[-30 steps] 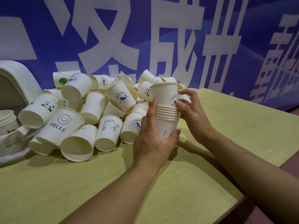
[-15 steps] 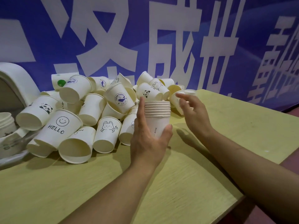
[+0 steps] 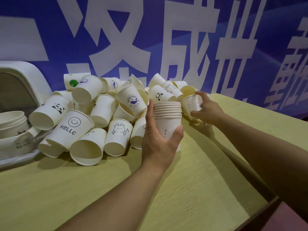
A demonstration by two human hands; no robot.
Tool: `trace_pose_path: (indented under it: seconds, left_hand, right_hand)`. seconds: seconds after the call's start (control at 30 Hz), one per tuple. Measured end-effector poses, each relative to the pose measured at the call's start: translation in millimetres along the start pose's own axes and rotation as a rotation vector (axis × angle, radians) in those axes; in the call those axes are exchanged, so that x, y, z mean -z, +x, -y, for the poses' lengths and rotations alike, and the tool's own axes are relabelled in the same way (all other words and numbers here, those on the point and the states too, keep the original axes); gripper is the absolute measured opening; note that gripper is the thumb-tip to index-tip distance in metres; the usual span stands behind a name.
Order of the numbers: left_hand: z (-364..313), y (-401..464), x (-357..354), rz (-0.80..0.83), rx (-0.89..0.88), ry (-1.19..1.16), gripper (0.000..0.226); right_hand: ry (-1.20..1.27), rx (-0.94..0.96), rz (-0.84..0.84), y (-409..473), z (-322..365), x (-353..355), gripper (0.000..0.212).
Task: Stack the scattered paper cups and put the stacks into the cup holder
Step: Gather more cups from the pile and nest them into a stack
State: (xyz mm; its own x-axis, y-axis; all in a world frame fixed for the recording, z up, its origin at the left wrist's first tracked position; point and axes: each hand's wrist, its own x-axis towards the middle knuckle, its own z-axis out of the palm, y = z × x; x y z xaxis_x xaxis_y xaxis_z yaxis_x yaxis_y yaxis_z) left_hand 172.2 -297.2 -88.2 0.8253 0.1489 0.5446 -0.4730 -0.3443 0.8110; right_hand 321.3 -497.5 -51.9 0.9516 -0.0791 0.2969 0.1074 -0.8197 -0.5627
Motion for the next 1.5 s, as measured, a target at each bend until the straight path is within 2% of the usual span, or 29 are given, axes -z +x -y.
trace_pose_path:
  seconds: [0.1,0.27,0.37,0.57,0.63,0.8,0.87,0.97,1.13,1.23,1.33,1.5]
  left_hand:
    - [-3,-1,0,0.015,0.0,-0.019,0.098]
    - [-6,-3,1,0.018,0.01,-0.051,0.097]
    - [-6,-2,1,0.022,0.014,-0.058,0.098]
    - [-6,-3,2,0.027,0.013,-0.056,0.096]
    - [-6,-3,2,0.016,0.012,-0.047,0.096]
    - [-8,-5,1,0.027,-0.004,-0.018,0.093]
    - [-9,-8,0,0.053,-0.021,-0.008,0.092]
    - [-9,-9,-2,0.083,-0.051,0.051,0.094]
    - [-6,-8,-5,0.103,-0.09,0.154,0.098]
    - [-4,-6,-5,0.105,-0.09,0.152,0.102]
    - [-4,-6,-4,0.086,-0.084,0.14,0.109]
    - [-6,-5,-2,0.035,-0.03,0.108,0.115]
  right_hand:
    - [-0.019,0.043,0.024,-9,-5,-5,0.087]
    - [0.043,0.071,0.022,-15,-7,-16,0.102]
    - [0.074,0.084,-0.032,-12,-2,-15,0.095]
    - [0.114,0.069,0.039,-18,6,0,0.097]
    - [0.279,0.082,0.001,-30,10,11,0.093]
    - [0.935,0.089,-0.18,-67,20,19,0.087]
    - [1.022,0.127,-0.21,-76,27,17,0.09]
    - [1.007,0.211,-0.249,-84,36,16,0.09]
    - [0.926,0.336,-0.13,-96,41,10,0.088]
    - [0.864,0.354,-0.035,-98,46,7,0.064]
    - [0.813,0.381,-0.009,-98,46,5,0.04]
    - [0.722,0.414,0.02,-97,40,3,0.032]
